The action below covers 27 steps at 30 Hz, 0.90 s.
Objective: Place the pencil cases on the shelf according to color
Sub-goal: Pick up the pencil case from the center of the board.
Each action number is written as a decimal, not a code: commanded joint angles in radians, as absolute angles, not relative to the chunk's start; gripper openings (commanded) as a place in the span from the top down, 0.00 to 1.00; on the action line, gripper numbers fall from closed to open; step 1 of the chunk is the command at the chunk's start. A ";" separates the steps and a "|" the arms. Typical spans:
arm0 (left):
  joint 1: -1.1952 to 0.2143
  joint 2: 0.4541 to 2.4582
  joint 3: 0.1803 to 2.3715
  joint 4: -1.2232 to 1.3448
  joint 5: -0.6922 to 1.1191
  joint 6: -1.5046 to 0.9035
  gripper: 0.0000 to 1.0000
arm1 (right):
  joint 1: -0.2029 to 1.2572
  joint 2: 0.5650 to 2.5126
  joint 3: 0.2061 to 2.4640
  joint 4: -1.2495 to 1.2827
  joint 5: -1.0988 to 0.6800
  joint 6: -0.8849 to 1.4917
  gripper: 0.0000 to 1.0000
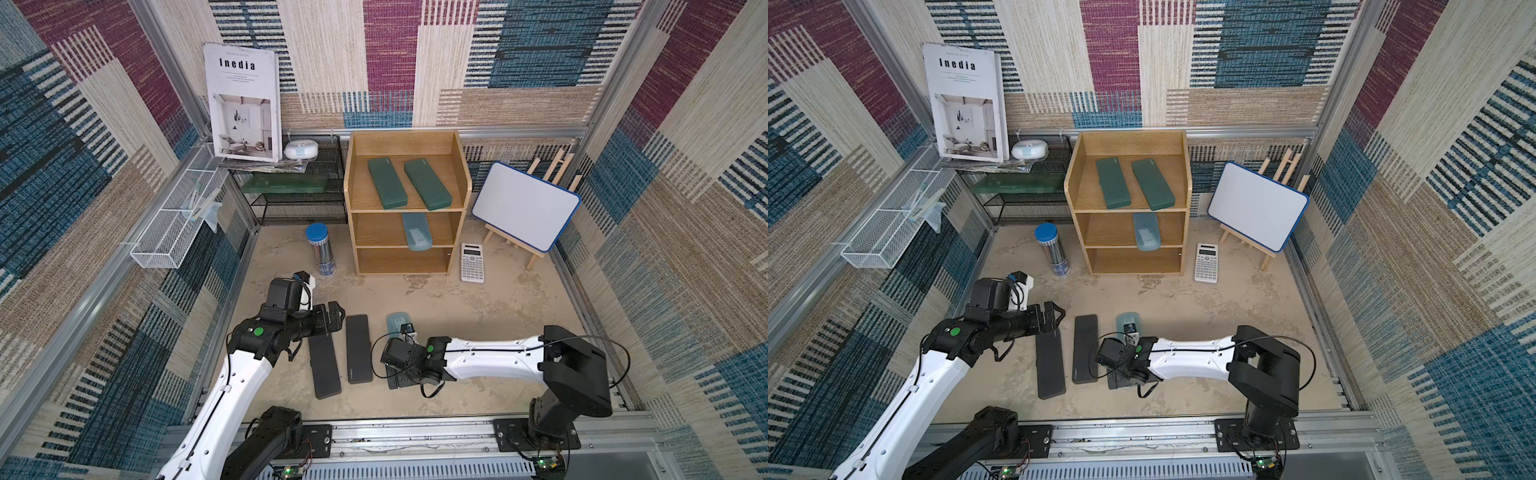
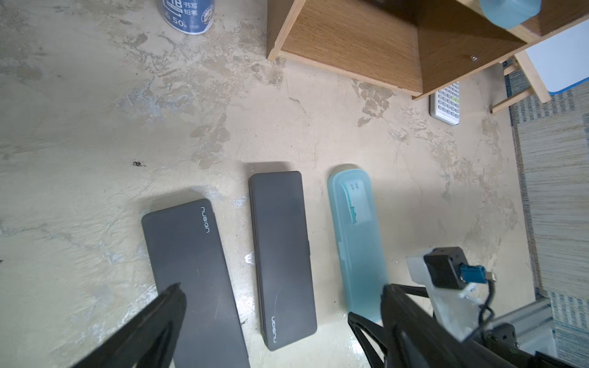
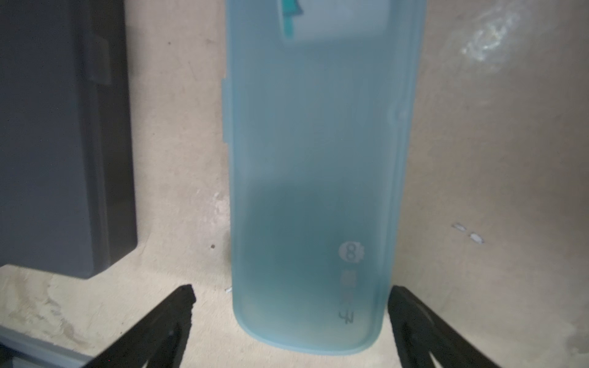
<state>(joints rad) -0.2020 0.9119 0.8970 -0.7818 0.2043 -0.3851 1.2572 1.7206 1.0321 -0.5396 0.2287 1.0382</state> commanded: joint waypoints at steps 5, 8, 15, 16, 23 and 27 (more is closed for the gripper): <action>-0.201 0.951 0.887 -0.786 0.185 -0.374 0.01 | 1.261 1.756 1.020 -0.550 0.254 1.059 0.01; -0.200 0.964 0.890 -0.789 0.181 -0.372 0.01 | 1.264 1.782 1.025 -0.545 0.248 1.055 0.03; -0.200 0.934 0.881 -0.790 0.160 -0.369 0.01 | 1.284 1.802 1.007 -0.544 0.256 1.093 0.12; -0.200 0.931 0.882 -0.790 0.158 -0.369 0.01 | 1.288 1.795 1.000 -0.542 0.260 1.098 0.15; -0.200 0.938 0.881 -0.790 0.169 -0.368 0.01 | 1.313 1.733 1.002 -0.585 0.320 1.123 0.34; -0.200 0.939 0.881 -0.789 0.169 -0.367 0.00 | 1.313 1.681 1.045 -0.656 0.404 1.132 0.38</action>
